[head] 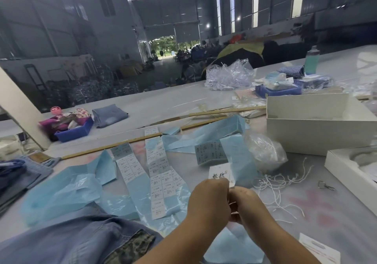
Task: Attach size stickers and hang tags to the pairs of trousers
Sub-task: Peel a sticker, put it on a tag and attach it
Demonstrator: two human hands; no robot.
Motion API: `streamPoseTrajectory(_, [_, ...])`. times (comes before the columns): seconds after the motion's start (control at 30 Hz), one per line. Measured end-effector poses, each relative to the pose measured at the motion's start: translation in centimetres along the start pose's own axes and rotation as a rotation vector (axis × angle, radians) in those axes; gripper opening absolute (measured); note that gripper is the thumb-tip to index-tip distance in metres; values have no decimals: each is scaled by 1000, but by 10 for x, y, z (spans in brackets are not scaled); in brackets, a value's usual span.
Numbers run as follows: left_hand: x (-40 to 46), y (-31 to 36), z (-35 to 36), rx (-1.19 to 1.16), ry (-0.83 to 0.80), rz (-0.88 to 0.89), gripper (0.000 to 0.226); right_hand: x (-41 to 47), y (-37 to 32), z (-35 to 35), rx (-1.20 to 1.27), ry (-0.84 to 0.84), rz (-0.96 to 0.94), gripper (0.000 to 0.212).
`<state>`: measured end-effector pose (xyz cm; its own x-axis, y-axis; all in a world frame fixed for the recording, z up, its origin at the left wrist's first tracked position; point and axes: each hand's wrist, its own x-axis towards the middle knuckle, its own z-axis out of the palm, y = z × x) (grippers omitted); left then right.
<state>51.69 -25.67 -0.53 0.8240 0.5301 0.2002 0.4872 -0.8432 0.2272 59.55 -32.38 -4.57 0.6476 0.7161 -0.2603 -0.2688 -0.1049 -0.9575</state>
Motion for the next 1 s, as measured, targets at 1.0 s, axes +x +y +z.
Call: streamPoseTrajectory(1.0, [-74,-74,-72,-737,219,-453,14,-67,-1,51,-97,-184,-252,22])
